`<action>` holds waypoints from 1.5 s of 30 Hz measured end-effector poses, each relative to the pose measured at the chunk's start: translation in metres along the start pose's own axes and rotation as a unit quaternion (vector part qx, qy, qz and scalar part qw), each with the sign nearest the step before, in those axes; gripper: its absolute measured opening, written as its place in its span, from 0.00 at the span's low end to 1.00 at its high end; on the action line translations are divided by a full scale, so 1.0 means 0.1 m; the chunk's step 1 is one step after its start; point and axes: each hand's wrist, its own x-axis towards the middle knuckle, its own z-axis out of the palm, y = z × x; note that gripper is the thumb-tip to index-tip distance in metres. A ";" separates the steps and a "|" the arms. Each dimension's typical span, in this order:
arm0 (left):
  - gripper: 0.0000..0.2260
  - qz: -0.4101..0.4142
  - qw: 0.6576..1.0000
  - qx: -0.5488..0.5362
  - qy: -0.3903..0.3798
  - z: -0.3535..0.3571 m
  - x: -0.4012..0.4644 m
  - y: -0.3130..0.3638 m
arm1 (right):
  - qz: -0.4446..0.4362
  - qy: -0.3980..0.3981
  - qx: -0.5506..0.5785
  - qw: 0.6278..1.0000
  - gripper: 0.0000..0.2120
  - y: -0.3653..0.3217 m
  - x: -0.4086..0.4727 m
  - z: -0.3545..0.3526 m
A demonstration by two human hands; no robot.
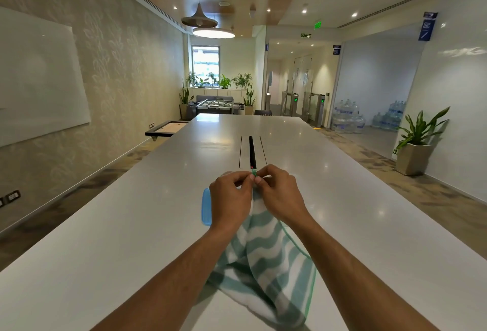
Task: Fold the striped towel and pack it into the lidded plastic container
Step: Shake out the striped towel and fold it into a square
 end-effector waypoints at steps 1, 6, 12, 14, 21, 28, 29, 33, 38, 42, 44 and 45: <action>0.09 0.002 1.000 0.001 0.002 0.01 -0.01 -0.01 | 0.000 -0.002 0.001 1.000 0.09 0.00 0.00 -0.01; 0.07 0.041 0.999 0.003 0.007 0.01 -0.05 -0.02 | 0.007 -0.004 0.034 0.999 0.10 0.04 0.02 -0.04; 0.11 0.045 0.995 0.011 -0.089 0.01 -0.07 -0.07 | 0.045 -0.013 0.137 0.989 0.10 0.11 0.09 -0.10; 0.11 0.049 0.993 0.021 -0.104 0.00 -0.06 -0.09 | 0.070 -0.016 0.152 0.986 0.08 0.14 0.13 -0.11; 0.08 0.073 0.985 0.004 -0.157 0.00 -0.13 -0.11 | 0.022 0.023 0.104 0.994 0.07 0.15 0.12 -0.08; 0.11 -0.023 0.997 -0.053 -0.054 -0.06 0.03 -0.23 | -0.124 -0.001 0.081 0.989 0.07 -0.03 0.22 -0.38; 0.14 -0.027 0.996 -0.032 -0.079 -0.06 0.06 -0.26 | -0.137 -0.002 0.084 0.987 0.06 -0.07 0.24 -0.45; 0.11 0.015 0.984 0.070 -0.164 -0.07 0.11 -0.41 | -0.176 -0.003 0.090 0.980 0.06 -0.17 0.32 -0.67; 0.04 0.001 0.986 0.111 -0.127 -0.10 0.10 -0.55 | -0.184 0.022 0.075 0.980 0.05 -0.18 0.37 -0.87; 0.02 0.000 0.990 0.109 -0.088 -0.23 0.20 -0.59 | -0.158 0.066 0.068 0.983 0.06 -0.04 0.37 -1.01; 0.03 0.012 0.994 0.087 -0.063 -0.33 0.31 -0.58 | -0.138 0.088 0.072 0.984 0.07 0.05 0.37 -1.08; 0.03 0.023 0.996 0.072 -0.055 -0.37 0.38 -0.57 | -0.128 0.096 0.076 0.984 0.07 0.09 0.37 -1.11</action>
